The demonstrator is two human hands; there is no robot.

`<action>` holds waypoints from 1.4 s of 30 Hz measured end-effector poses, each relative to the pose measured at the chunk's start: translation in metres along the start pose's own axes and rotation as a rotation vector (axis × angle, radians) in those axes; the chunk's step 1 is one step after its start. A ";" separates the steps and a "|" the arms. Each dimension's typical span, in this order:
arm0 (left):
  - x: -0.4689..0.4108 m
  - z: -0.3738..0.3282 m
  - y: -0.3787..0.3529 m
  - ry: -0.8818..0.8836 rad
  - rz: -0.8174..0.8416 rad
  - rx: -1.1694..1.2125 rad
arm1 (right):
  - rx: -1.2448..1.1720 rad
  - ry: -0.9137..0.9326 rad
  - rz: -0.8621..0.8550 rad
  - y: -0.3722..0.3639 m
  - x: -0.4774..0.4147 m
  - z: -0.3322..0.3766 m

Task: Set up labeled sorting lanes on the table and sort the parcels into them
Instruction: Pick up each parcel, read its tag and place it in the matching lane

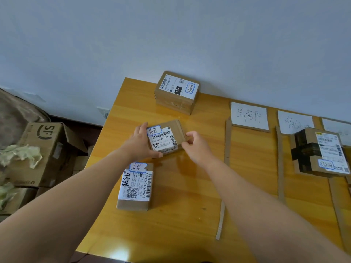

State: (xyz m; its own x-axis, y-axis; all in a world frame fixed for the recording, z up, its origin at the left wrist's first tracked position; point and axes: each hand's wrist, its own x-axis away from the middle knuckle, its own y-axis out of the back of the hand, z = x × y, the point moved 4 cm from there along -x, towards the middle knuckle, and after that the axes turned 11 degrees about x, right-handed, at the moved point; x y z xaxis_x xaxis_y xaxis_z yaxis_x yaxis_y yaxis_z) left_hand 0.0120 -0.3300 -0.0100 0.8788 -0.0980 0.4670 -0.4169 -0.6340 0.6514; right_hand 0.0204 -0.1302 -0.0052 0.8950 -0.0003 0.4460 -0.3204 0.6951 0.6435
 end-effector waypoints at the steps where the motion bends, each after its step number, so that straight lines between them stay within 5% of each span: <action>1: -0.002 0.001 -0.001 0.013 -0.004 -0.001 | -0.012 -0.005 0.003 -0.001 0.000 -0.001; 6: -0.001 -0.005 -0.001 -0.001 -0.016 0.162 | -0.108 -0.038 0.047 0.001 0.002 -0.002; 14: 0.025 -0.063 0.044 -0.300 -0.155 0.200 | -0.401 0.041 0.033 0.051 0.008 0.013; 20: 0.057 -0.107 0.050 -0.493 -0.114 0.334 | -0.696 0.104 0.004 0.083 0.016 0.018; 29: 0.064 -0.109 0.034 -0.242 -0.081 0.914 | -0.878 0.173 -0.079 0.103 0.035 0.009; 42: 0.058 -0.126 0.010 -0.177 -0.115 0.971 | -0.802 0.089 -0.113 0.112 0.045 -0.018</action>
State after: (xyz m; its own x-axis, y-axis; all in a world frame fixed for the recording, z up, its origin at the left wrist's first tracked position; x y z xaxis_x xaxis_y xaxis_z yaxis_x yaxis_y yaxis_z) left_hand 0.0294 -0.2455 0.0987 0.9571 -0.0593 0.2837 -0.0253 -0.9922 -0.1219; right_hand 0.0301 -0.0396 0.0757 0.9407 -0.0678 0.3325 0.0628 0.9977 0.0257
